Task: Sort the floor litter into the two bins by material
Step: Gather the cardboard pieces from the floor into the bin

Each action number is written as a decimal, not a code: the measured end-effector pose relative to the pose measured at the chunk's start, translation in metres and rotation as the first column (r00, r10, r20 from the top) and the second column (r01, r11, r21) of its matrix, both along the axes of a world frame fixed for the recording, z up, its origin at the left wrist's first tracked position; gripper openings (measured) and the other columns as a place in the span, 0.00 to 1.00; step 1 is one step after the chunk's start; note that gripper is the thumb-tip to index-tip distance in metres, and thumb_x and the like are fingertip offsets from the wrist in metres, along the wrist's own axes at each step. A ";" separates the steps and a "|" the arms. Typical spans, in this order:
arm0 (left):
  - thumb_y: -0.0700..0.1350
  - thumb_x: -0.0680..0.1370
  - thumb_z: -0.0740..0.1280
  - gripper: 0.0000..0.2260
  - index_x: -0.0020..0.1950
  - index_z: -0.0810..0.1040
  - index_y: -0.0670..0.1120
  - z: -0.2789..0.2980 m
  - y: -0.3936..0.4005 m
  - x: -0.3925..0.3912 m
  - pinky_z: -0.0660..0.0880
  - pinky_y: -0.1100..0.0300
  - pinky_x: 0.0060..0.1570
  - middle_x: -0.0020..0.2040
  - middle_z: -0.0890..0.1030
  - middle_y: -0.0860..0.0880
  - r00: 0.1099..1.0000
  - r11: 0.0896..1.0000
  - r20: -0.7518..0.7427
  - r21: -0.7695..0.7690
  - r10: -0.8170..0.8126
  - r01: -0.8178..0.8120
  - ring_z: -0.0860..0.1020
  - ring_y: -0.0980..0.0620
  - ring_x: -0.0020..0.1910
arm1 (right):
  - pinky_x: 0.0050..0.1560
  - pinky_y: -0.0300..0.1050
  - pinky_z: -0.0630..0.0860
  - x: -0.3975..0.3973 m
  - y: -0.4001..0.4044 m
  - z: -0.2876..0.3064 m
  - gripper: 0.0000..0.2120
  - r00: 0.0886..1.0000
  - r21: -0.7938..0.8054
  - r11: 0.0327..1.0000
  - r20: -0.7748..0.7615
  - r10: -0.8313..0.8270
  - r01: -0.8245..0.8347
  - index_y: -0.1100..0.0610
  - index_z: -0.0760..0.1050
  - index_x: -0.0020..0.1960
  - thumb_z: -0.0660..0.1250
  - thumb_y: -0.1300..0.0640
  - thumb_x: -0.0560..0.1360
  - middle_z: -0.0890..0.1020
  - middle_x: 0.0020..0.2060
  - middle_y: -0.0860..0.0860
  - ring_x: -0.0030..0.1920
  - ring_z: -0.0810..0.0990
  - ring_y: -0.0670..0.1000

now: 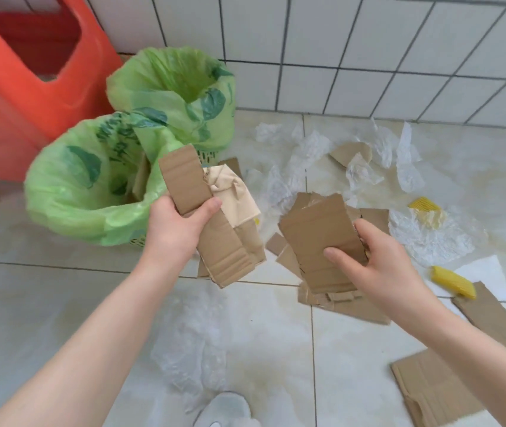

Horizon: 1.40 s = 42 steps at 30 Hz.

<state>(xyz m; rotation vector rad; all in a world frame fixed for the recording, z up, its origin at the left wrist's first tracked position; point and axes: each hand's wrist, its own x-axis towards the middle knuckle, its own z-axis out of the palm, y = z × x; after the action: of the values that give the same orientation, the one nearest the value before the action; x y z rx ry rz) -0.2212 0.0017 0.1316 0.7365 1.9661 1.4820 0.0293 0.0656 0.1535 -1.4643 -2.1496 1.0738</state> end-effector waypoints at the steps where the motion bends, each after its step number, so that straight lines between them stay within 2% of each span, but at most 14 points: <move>1: 0.42 0.72 0.74 0.07 0.43 0.78 0.52 0.006 -0.004 -0.008 0.75 0.70 0.38 0.42 0.82 0.58 1.000 1.000 -0.013 0.015 0.018 -0.017 0.79 0.67 0.36 | 0.37 0.45 0.72 -0.008 0.000 0.006 0.07 0.999 -0.012 1.000 -0.031 0.008 -0.009 0.51 0.71 0.40 0.68 0.55 0.74 0.77 0.34 0.45 0.36 0.75 0.47; 6: 0.43 0.71 0.74 0.09 0.48 0.78 0.52 0.040 -0.023 -0.053 0.75 0.73 0.38 0.43 0.81 0.60 0.985 0.989 -0.111 0.080 0.133 -0.125 0.78 0.69 0.38 | 0.46 0.40 0.78 -0.045 0.002 0.020 0.05 0.993 -0.111 0.993 -0.112 0.036 -0.049 0.48 0.74 0.52 0.66 0.54 0.76 0.82 0.44 0.42 0.44 0.80 0.40; 10: 0.43 0.71 0.74 0.09 0.49 0.78 0.52 0.065 -0.034 -0.096 0.74 0.73 0.38 0.44 0.81 0.59 0.953 0.967 -0.190 0.144 0.235 -0.210 0.77 0.70 0.37 | 0.34 0.28 0.75 -0.086 0.012 0.028 0.06 0.988 -0.169 0.984 -0.149 0.033 -0.059 0.51 0.74 0.52 0.66 0.53 0.76 0.82 0.44 0.44 0.39 0.80 0.38; 12: 0.45 0.70 0.74 0.08 0.47 0.79 0.53 0.073 -0.038 -0.118 0.76 0.68 0.42 0.44 0.82 0.59 0.929 0.947 -0.211 0.174 0.305 -0.271 0.79 0.67 0.40 | 0.35 0.27 0.73 -0.115 0.016 0.034 0.08 0.984 -0.150 0.985 -0.171 0.055 -0.081 0.51 0.73 0.53 0.67 0.52 0.75 0.81 0.44 0.44 0.40 0.79 0.37; 16: 0.50 0.68 0.74 0.08 0.46 0.79 0.55 0.086 -0.038 -0.154 0.79 0.53 0.52 0.46 0.83 0.57 0.877 0.908 -0.259 0.220 0.406 -0.355 0.82 0.58 0.48 | 0.52 0.46 0.77 -0.183 0.023 0.045 0.14 0.966 -0.115 0.986 -0.245 0.087 -0.118 0.55 0.70 0.57 0.67 0.51 0.75 0.80 0.52 0.49 0.51 0.79 0.48; 21: 0.53 0.69 0.73 0.14 0.52 0.78 0.55 0.083 -0.024 -0.173 0.78 0.50 0.54 0.49 0.82 0.57 0.827 0.904 -0.365 0.208 0.427 -0.374 0.81 0.56 0.49 | 0.54 0.45 0.74 -0.257 0.030 0.051 0.18 0.945 -0.195 0.975 -0.324 0.037 -0.104 0.56 0.63 0.64 0.63 0.54 0.77 0.75 0.58 0.52 0.56 0.76 0.52; 23: 0.51 0.71 0.73 0.13 0.54 0.77 0.53 0.075 -0.018 -0.175 0.75 0.56 0.53 0.49 0.80 0.57 0.798 0.915 -0.450 0.163 0.402 -0.369 0.79 0.55 0.49 | 0.51 0.46 0.75 -0.271 0.031 0.045 0.20 0.950 -0.232 0.967 -0.311 0.032 -0.108 0.57 0.60 0.66 0.61 0.56 0.77 0.74 0.60 0.54 0.56 0.75 0.54; 24: 0.50 0.72 0.72 0.14 0.56 0.77 0.51 0.069 -0.017 -0.176 0.73 0.58 0.51 0.50 0.80 0.56 0.782 0.924 -0.498 0.126 0.375 -0.362 0.78 0.54 0.49 | 0.45 0.45 0.75 -0.275 0.031 0.041 0.20 0.959 -0.247 0.962 -0.281 0.042 -0.114 0.57 0.59 0.67 0.60 0.57 0.78 0.74 0.60 0.55 0.53 0.75 0.54; 26: 0.50 0.74 0.71 0.14 0.58 0.76 0.48 0.050 -0.017 -0.178 0.70 0.58 0.48 0.51 0.80 0.52 0.788 0.948 -0.563 -0.024 0.250 -0.317 0.77 0.50 0.50 | 0.39 0.44 0.73 -0.281 0.032 0.031 0.22 0.981 -0.276 0.954 -0.180 0.071 -0.120 0.58 0.57 0.69 0.59 0.58 0.77 0.74 0.59 0.57 0.48 0.75 0.55; 29: 0.48 0.77 0.66 0.11 0.58 0.74 0.47 0.018 -0.017 -0.179 0.71 0.54 0.45 0.51 0.80 0.47 0.829 0.926 -0.554 -0.349 -0.079 -0.146 0.77 0.44 0.50 | 0.49 0.52 0.78 -0.288 0.036 0.018 0.21 0.989 -0.321 0.936 -0.072 0.128 -0.145 0.59 0.59 0.67 0.60 0.59 0.76 0.75 0.58 0.59 0.50 0.76 0.57; 32: 0.47 0.77 0.67 0.08 0.53 0.73 0.47 -0.002 -0.017 -0.176 0.72 0.53 0.43 0.47 0.79 0.48 0.810 0.838 -0.523 -0.540 -0.265 -0.074 0.75 0.46 0.45 | 0.48 0.51 0.78 -0.294 0.039 0.017 0.18 0.984 -0.313 0.934 -0.011 0.178 -0.173 0.59 0.63 0.63 0.62 0.58 0.75 0.75 0.57 0.58 0.51 0.77 0.57; 37: 0.46 0.75 0.67 0.05 0.48 0.72 0.48 -0.003 -0.016 -0.175 0.77 0.47 0.43 0.44 0.80 0.47 0.752 0.821 -0.602 -0.552 -0.269 -0.149 0.77 0.43 0.44 | 0.39 0.46 0.71 -0.306 0.041 0.024 0.19 0.958 -0.161 0.953 0.087 0.273 -0.257 0.62 0.64 0.64 0.64 0.58 0.75 0.75 0.55 0.59 0.45 0.74 0.57; 40: 0.46 0.74 0.67 0.05 0.48 0.74 0.46 0.009 -0.017 -0.174 0.75 0.50 0.39 0.43 0.81 0.46 0.640 0.839 -0.733 -0.482 -0.230 -0.251 0.77 0.41 0.42 | 0.40 0.48 0.69 -0.316 0.037 0.030 0.15 0.952 -0.033 0.960 0.120 0.280 -0.278 0.62 0.65 0.60 0.64 0.60 0.76 0.75 0.53 0.59 0.49 0.76 0.60; 42: 0.46 0.74 0.66 0.06 0.49 0.75 0.46 0.017 -0.020 -0.172 0.73 0.52 0.37 0.44 0.81 0.45 0.562 0.831 -0.789 -0.472 -0.248 -0.296 0.77 0.39 0.42 | 0.38 0.48 0.67 -0.320 0.031 0.033 0.12 0.942 0.065 0.948 0.152 0.300 -0.313 0.62 0.66 0.57 0.63 0.62 0.75 0.76 0.48 0.59 0.46 0.75 0.60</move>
<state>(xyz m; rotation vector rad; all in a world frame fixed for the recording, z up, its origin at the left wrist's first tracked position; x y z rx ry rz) -0.3929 -0.0184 0.1488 1.2727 2.9238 0.3984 -0.2905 0.0964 0.1869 -1.2241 -2.5547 0.9816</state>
